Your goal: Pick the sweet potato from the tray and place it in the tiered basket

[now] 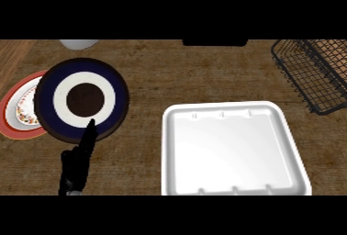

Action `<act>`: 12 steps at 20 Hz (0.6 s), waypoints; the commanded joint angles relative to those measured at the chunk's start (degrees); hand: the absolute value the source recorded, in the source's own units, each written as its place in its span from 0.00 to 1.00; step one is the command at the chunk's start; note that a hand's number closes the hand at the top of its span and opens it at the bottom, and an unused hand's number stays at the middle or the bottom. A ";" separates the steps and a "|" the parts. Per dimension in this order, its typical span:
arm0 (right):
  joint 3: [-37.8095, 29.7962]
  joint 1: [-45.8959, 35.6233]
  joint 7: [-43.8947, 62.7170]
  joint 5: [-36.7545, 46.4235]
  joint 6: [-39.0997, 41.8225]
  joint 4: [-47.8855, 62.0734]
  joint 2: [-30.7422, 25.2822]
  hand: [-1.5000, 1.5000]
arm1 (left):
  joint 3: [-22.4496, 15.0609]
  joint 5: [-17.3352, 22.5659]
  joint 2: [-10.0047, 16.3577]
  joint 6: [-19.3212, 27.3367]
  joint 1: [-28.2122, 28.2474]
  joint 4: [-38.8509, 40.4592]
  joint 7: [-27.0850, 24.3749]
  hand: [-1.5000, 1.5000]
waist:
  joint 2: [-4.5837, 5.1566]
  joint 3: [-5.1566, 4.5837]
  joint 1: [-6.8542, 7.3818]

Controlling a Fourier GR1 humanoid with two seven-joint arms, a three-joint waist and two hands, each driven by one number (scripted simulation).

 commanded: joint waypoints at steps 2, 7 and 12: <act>-0.09 -2.79 -3.71 1.26 -8.01 14.19 0.79 1.00 | 1.15 0.23 1.02 -0.62 -0.34 -2.46 2.62 0.50 | 0.14 0.00 0.13; -0.87 -6.56 -11.41 -1.08 -9.91 26.47 -1.61 1.00 | 1.19 -0.95 -1.31 -0.04 -3.05 3.14 1.36 0.50 | 0.14 -0.02 -0.26; 0.45 -9.80 -11.79 1.98 -14.93 37.29 -1.57 1.00 | 1.08 -1.25 -2.67 0.03 -2.99 3.14 0.19 0.50 | 0.20 -0.02 -0.09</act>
